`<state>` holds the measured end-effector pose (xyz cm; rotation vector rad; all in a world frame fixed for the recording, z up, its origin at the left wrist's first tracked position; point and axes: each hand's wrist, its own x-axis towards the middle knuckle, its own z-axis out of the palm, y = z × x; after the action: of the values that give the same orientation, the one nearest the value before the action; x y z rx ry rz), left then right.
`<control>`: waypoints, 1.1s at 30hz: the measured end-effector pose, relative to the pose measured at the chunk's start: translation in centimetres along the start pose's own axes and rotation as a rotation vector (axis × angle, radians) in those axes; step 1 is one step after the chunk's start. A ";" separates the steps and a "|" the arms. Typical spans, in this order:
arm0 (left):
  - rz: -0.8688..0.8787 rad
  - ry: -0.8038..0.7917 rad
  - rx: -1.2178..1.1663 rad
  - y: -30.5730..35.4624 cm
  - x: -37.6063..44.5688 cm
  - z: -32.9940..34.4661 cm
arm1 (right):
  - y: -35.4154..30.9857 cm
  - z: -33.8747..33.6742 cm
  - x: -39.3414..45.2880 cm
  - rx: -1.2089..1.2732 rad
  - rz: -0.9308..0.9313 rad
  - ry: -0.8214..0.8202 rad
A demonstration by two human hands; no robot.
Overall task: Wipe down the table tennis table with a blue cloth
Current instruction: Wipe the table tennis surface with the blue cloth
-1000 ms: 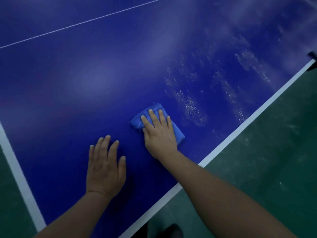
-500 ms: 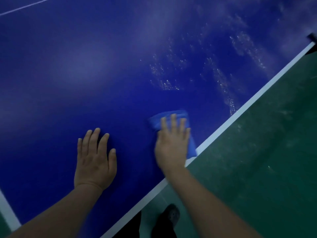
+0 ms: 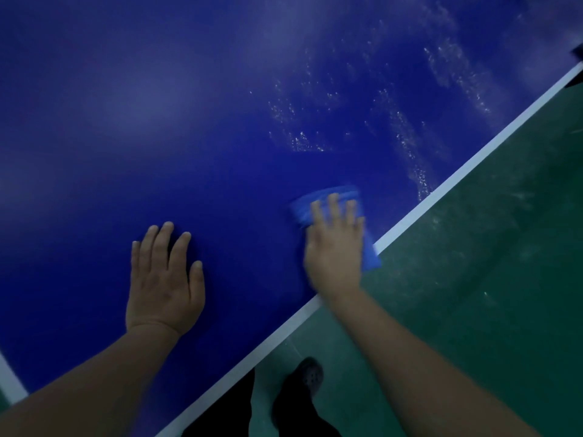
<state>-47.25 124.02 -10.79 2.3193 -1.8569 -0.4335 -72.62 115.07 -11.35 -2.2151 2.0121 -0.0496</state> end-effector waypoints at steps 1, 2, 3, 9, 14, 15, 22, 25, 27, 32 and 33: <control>-0.001 0.000 0.006 0.0 0.0 0.0 | -0.9 0.5 -1.7 -0.025 -0.215 -0.053; 0.000 -0.001 0.012 0.0 0.0 0.1 | -0.5 0.5 -2.5 -0.043 -0.356 -0.092; 0.001 -0.005 0.013 0.0 0.0 0.0 | 1.0 0.3 -1.7 -0.041 -0.397 -0.096; -0.010 -0.046 0.034 0.3 0.1 -0.1 | 8.0 -2.0 5.5 0.015 0.238 -0.045; -0.003 -0.041 0.060 -0.1 0.0 0.2 | -0.3 -0.3 3.5 0.015 0.057 -0.005; 0.003 -0.034 0.063 -0.1 0.1 0.3 | -2.7 0.2 3.4 0.025 0.003 0.002; 0.027 -0.040 0.085 -0.3 0.4 0.0 | -19.7 2.3 12.9 0.162 -0.155 -0.022; 0.029 -0.062 0.118 -0.4 0.5 0.0 | -23.6 1.9 18.5 0.188 -0.081 -0.050; 0.033 -0.065 0.126 -0.3 0.5 0.0 | -23.6 1.6 21.1 0.193 -0.029 -0.077; 0.016 -0.074 0.104 -0.3 0.4 -0.1 | -16.2 0.5 22.1 0.162 0.141 -0.035; 0.021 -0.068 0.087 -0.4 0.4 -0.1 | -14.1 0.2 21.6 0.159 0.183 -0.022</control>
<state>-46.79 123.74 -10.81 2.3665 -1.9667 -0.4436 -56.54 94.96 -11.35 -1.9222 2.1092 -0.1584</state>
